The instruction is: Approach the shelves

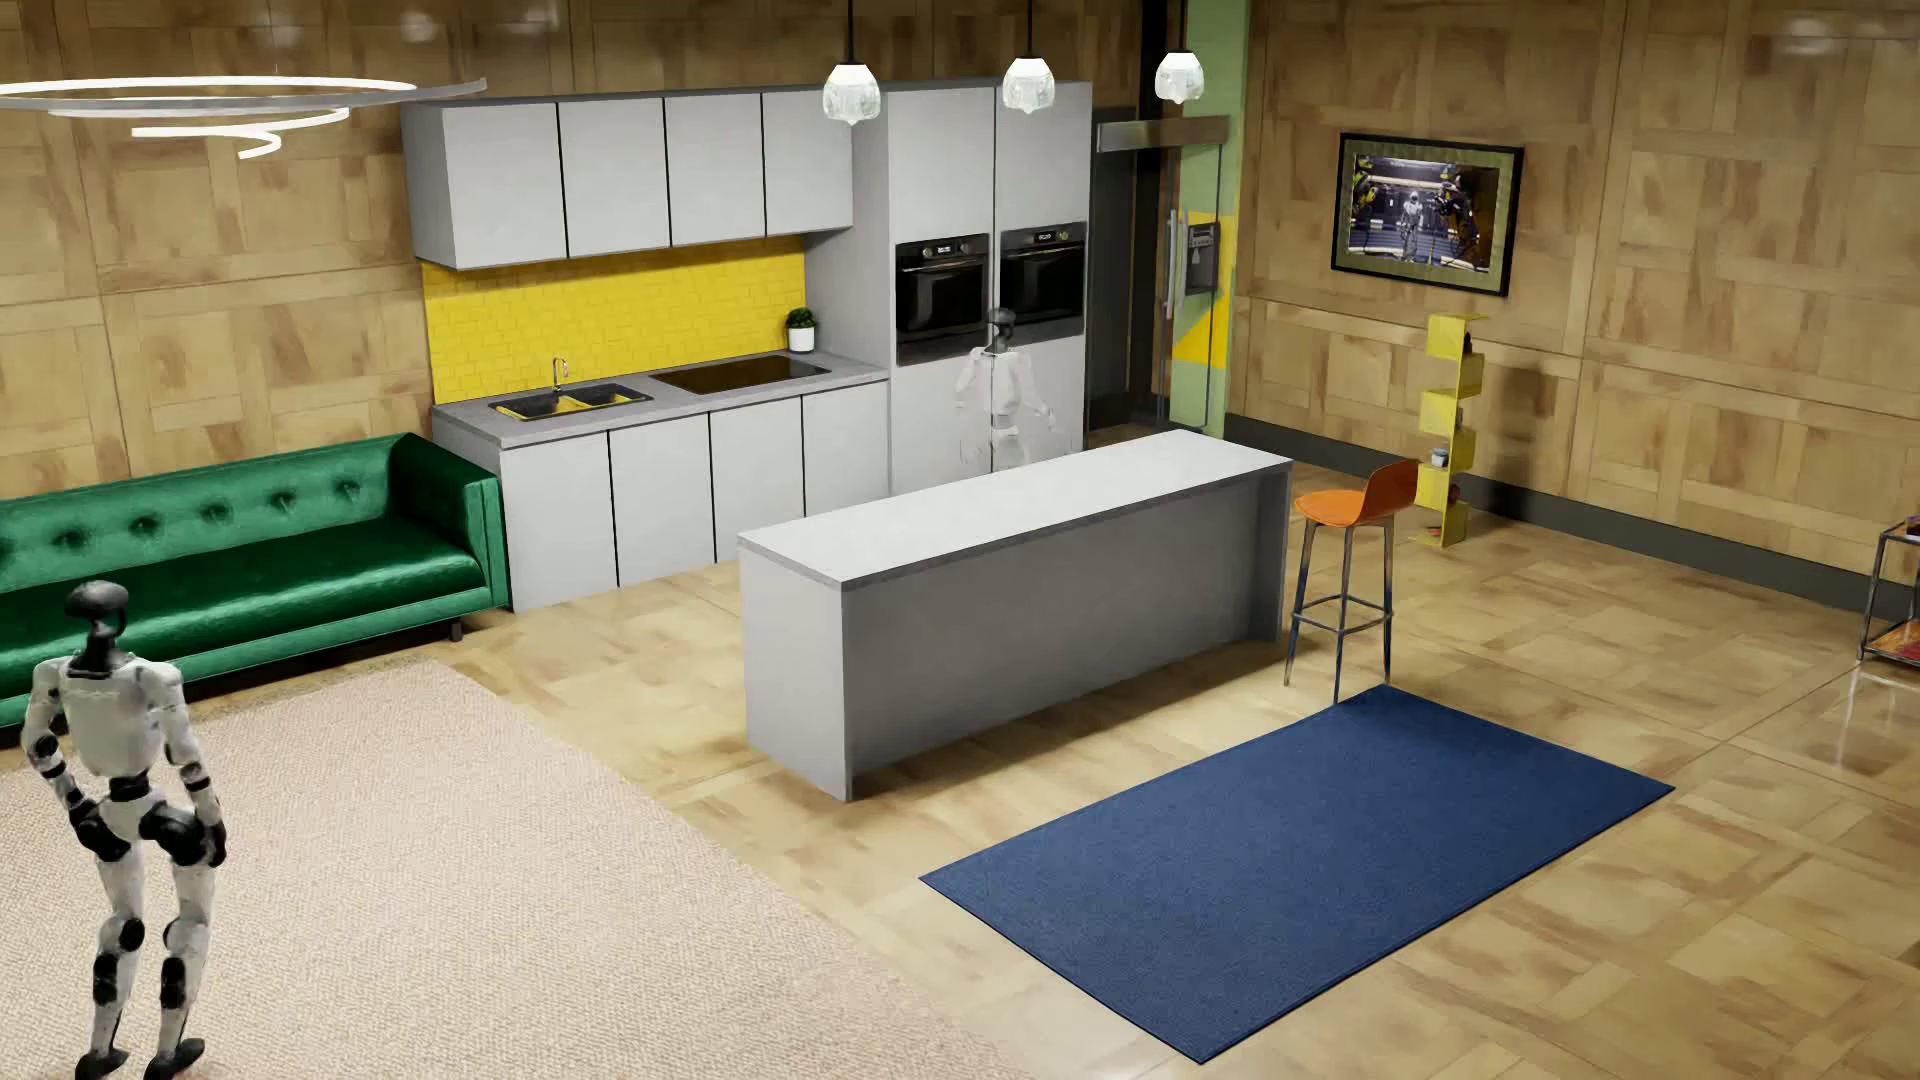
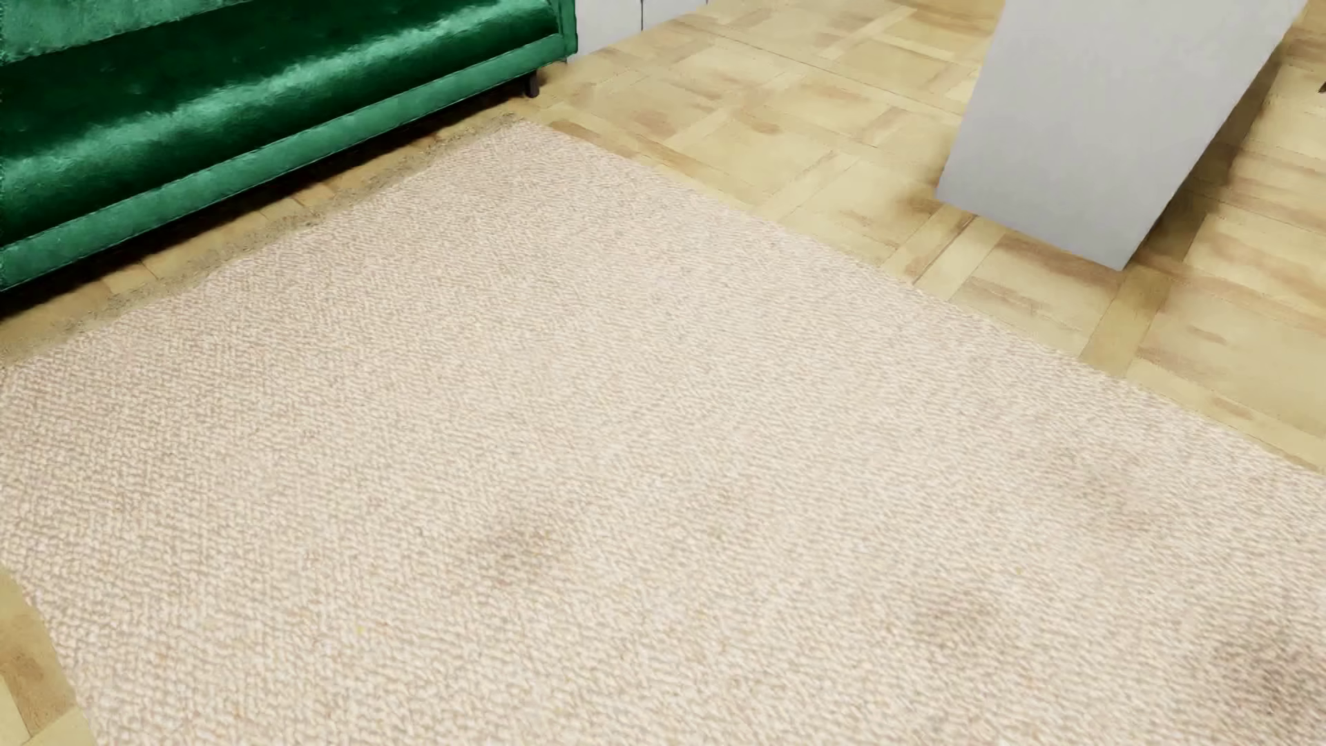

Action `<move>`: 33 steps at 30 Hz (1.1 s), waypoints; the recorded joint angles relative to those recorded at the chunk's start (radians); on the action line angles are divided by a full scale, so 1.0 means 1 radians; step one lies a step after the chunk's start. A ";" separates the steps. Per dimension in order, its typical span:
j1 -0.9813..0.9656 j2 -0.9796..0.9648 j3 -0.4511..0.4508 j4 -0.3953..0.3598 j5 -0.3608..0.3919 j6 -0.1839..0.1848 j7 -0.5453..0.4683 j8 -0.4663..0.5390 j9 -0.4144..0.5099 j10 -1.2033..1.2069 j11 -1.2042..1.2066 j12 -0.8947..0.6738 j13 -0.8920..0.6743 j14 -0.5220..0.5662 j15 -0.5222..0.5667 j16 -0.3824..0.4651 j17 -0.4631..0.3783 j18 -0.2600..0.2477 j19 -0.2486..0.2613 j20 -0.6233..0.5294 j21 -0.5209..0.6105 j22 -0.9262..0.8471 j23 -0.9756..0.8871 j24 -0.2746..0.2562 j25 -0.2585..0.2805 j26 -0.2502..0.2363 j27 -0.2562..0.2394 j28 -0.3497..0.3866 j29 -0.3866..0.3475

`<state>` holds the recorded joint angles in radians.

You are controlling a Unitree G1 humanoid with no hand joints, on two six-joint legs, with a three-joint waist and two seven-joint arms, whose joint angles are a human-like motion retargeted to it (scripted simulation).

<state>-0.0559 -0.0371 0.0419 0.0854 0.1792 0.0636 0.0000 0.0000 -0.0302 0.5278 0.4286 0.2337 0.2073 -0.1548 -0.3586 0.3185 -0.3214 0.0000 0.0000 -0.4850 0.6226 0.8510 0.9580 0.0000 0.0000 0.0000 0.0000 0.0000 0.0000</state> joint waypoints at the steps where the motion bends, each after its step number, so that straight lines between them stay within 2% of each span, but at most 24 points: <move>1: 0.004 -0.004 0.004 -0.003 -0.002 0.002 0.000 0.000 0.002 -0.003 -0.002 -0.014 -0.004 -0.002 0.014 -0.005 -0.006 0.000 0.000 0.011 -0.006 -0.022 -0.017 0.000 0.000 0.000 0.000 0.000 0.000; 3: 0.008 -0.026 -0.005 0.004 0.008 0.009 0.000 0.000 -0.002 -0.006 -0.010 -0.033 -0.019 -0.004 0.063 -0.016 -0.005 0.000 0.000 0.020 -0.025 -0.027 -0.042 0.000 0.000 0.000 0.000 0.000 0.000; 8: 0.037 -0.033 -0.005 0.005 0.019 0.015 0.000 0.000 0.002 -0.019 -0.001 -0.039 -0.029 -0.048 0.094 -0.020 0.013 0.000 0.000 0.018 -0.029 -0.019 -0.090 0.000 0.000 0.000 0.000 0.000 0.000; 9: 0.012 -0.047 -0.033 -0.006 0.012 0.006 0.000 0.000 0.011 -0.017 0.006 -0.041 -0.039 -0.056 0.115 -0.017 0.021 0.000 0.000 0.025 -0.038 -0.024 -0.088 0.000 0.000 0.000 0.000 0.000 0.000; 10: 0.001 -0.047 -0.007 -0.004 0.023 0.009 0.000 0.000 0.014 0.002 0.010 -0.028 -0.035 -0.075 0.130 -0.015 0.018 0.000 0.000 0.019 -0.001 -0.020 -0.097 0.000 0.000 0.000 0.000 0.000 0.000; 12: -0.077 -0.021 0.003 -0.006 0.028 0.005 0.000 0.000 0.036 0.124 0.017 0.001 -0.033 -0.123 0.105 -0.005 0.013 0.000 0.000 0.036 0.013 -0.015 -0.095 0.000 0.000 0.000 0.000 0.000 0.000; 13: -0.131 0.024 0.012 0.012 0.043 0.019 0.000 0.000 0.065 0.243 0.009 0.007 -0.043 -0.112 0.086 -0.008 0.002 0.000 0.000 0.029 0.041 0.003 -0.083 0.000 0.000 0.000 0.000 0.000 0.000; 14: -0.189 0.049 0.022 0.003 0.041 0.021 0.000 0.000 0.087 0.341 0.008 0.013 -0.029 -0.123 0.068 -0.011 -0.032 0.000 0.000 0.017 0.026 0.003 -0.166 0.000 0.000 0.000 0.000 0.000 0.000; 15: -0.244 0.067 0.066 0.003 0.022 0.010 0.000 0.000 0.083 0.415 0.002 0.031 -0.041 -0.129 0.044 -0.010 -0.042 0.000 0.000 0.011 0.049 0.008 -0.163 0.000 0.000 0.000 0.000 0.000 0.000; 17: -0.325 0.128 0.108 -0.010 -0.001 -0.016 0.000 0.000 0.093 0.370 -0.021 0.063 -0.064 -0.099 0.003 0.001 -0.038 0.000 0.000 0.013 0.046 0.016 -0.166 0.000 0.000 0.000 0.000 0.000 0.000; 18: -0.387 0.118 0.159 0.005 -0.014 -0.030 0.000 0.000 0.096 0.334 -0.017 0.065 -0.098 -0.071 -0.017 0.012 -0.023 0.000 0.000 0.001 0.011 0.030 -0.131 0.000 0.000 0.000 0.000 0.000 0.000; 21: -0.479 0.256 0.177 0.020 -0.018 -0.028 0.000 0.000 0.122 0.206 -0.034 0.086 -0.137 0.028 -0.135 0.013 -0.023 0.000 0.000 0.007 0.002 0.101 -0.135 0.000 0.000 0.000 0.000 0.000 0.000; 23: -0.515 0.332 0.200 0.017 -0.023 -0.029 0.000 0.000 0.132 0.143 -0.038 0.091 -0.162 0.038 -0.169 0.013 -0.023 0.000 0.000 0.018 0.005 0.140 -0.111 0.000 0.000 0.000 0.000 0.000 0.000; 24: -0.526 0.365 0.234 0.048 -0.018 -0.029 0.000 0.000 0.128 0.171 -0.058 0.088 -0.169 0.025 -0.152 0.016 -0.020 0.000 0.000 0.013 0.018 0.148 -0.086 0.000 0.000 0.000 0.000 0.000 0.000; 25: -0.542 0.387 0.249 0.020 -0.042 -0.039 0.000 0.000 0.119 0.199 -0.050 0.089 -0.153 0.028 -0.133 0.017 -0.044 0.000 0.000 0.002 0.075 0.157 -0.127 0.000 0.000 0.000 0.000 0.000 0.000; 26: -0.580 0.371 0.279 0.010 -0.071 -0.051 0.000 0.000 0.103 0.278 -0.022 0.090 -0.135 -0.003 -0.083 0.012 -0.013 0.000 0.000 0.010 0.005 0.169 -0.076 0.000 0.000 0.000 0.000 0.000 0.000; 27: -0.551 0.388 0.289 -0.002 -0.091 -0.072 0.000 0.000 0.105 0.333 0.022 0.104 -0.126 -0.037 -0.002 0.030 -0.014 0.000 0.000 0.003 0.078 0.147 -0.059 0.000 0.000 0.000 0.000 0.000 0.000; 28: -0.521 0.370 0.286 -0.020 -0.106 -0.073 0.000 0.000 0.099 0.368 0.107 0.084 -0.090 -0.074 0.167 0.019 -0.017 0.000 0.000 -0.021 0.076 0.179 -0.065 0.000 0.000 0.000 0.000 0.000 0.000; 29: -0.493 0.276 0.268 -0.010 -0.104 -0.056 0.000 0.000 0.072 0.381 0.281 0.085 -0.064 -0.116 0.350 0.013 -0.022 0.000 0.000 -0.020 0.089 0.184 -0.052 0.000 0.000 0.000 0.000 0.000 0.000; 30: -0.409 0.187 0.259 -0.049 -0.139 -0.066 0.000 0.000 0.111 0.371 0.502 0.075 -0.055 -0.153 0.465 0.015 -0.011 0.000 0.000 0.005 0.099 0.162 -0.044 0.000 0.000 0.000 0.000 0.000 0.000; 31: -0.352 0.071 0.183 -0.090 -0.149 -0.070 0.000 0.000 0.129 0.349 0.729 0.062 -0.029 -0.181 0.463 0.000 -0.017 0.000 0.000 0.009 0.071 0.137 -0.070 0.000 0.000 0.000 0.000 0.000 0.000; 32: -0.254 -0.017 0.136 -0.087 -0.131 -0.050 0.000 0.000 0.144 0.303 0.875 0.047 -0.019 -0.194 0.434 0.006 -0.028 0.000 0.000 -0.009 0.106 0.126 -0.056 0.000 0.000 0.000 0.000 0.000 0.000; 33: -0.175 -0.131 0.082 -0.076 -0.108 -0.031 0.000 0.000 0.138 0.254 0.923 0.042 0.004 -0.203 0.422 0.009 -0.019 0.000 0.000 -0.004 0.086 0.087 -0.042 0.000 0.000 0.000 0.000 0.000 0.000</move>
<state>-0.2310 -0.1678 0.1244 0.0091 0.0708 0.0328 0.0000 0.0000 0.1073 0.7822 1.3514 0.2757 0.2109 -0.3576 0.0635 0.3276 -0.3405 0.0000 0.0000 -0.4889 0.7091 0.9376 0.9156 0.0000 0.0000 0.0000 0.0000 0.0000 0.0000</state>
